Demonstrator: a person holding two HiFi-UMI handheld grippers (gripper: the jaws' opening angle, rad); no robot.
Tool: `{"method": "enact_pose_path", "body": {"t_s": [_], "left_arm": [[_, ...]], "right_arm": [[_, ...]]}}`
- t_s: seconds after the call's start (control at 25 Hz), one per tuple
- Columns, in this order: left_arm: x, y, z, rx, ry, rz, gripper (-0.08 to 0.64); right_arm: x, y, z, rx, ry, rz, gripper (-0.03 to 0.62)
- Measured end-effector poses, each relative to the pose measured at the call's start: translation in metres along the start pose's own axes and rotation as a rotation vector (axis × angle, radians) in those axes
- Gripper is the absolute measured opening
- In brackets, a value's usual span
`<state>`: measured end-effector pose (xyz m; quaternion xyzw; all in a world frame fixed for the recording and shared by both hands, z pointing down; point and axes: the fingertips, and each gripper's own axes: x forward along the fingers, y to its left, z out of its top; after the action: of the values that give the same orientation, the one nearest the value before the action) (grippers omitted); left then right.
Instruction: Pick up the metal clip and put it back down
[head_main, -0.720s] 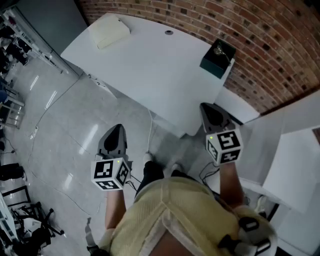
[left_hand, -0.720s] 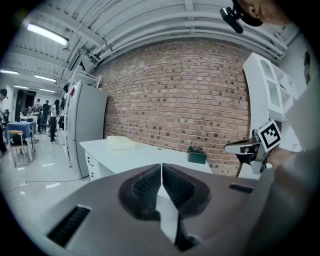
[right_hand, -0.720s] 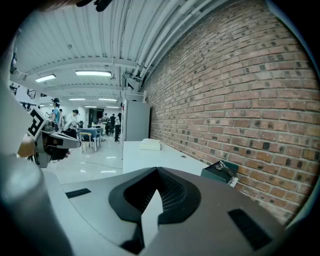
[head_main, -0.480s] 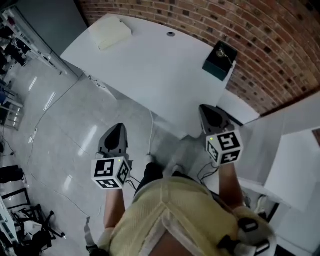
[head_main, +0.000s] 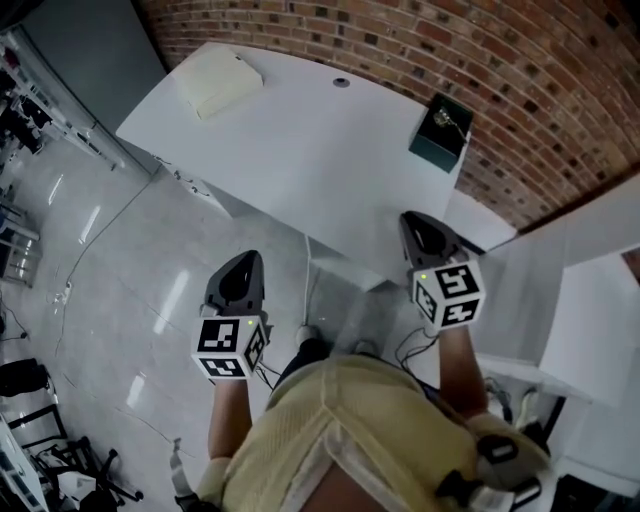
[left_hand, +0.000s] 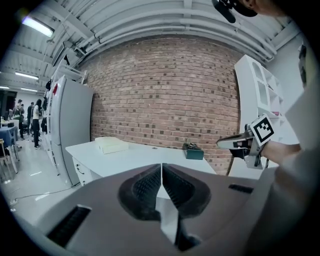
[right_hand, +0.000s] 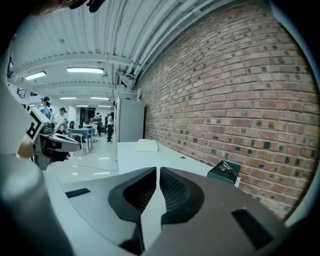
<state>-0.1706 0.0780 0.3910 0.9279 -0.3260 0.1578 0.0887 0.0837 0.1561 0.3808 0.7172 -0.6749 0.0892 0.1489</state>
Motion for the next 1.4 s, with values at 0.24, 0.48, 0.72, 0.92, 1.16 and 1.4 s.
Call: {"method": "enact_pose_path", "body": {"t_s": [0.24, 0.48, 0.72, 0.92, 1.16, 1.4], "left_arm": [[0.006, 0.036, 0.002, 0.004, -0.006, -0.035, 0.009], [0.022, 0.057, 0.001, -0.005, 0.004, -0.097, 0.009], [0.057, 0.041, 0.008, -0.007, 0.023, -0.149, 0.009], [0.091, 0.022, 0.025, -0.014, 0.039, -0.177, 0.009], [0.141, -0.012, 0.046, -0.010, 0.048, -0.214, 0.010], [0.193, -0.044, 0.058, -0.005, 0.082, -0.244, 0.009]], "right_arm": [[0.024, 0.015, 0.014, -0.009, 0.004, -0.056, 0.006], [0.039, 0.026, 0.017, -0.043, 0.045, -0.097, 0.084], [0.043, -0.012, 0.019, -0.056, 0.059, -0.169, 0.095], [0.051, -0.064, 0.026, -0.077, 0.057, -0.226, 0.104], [0.064, -0.137, 0.024, -0.084, 0.077, -0.272, 0.104], [0.084, -0.202, 0.018, -0.101, 0.099, -0.306, 0.104]]}}
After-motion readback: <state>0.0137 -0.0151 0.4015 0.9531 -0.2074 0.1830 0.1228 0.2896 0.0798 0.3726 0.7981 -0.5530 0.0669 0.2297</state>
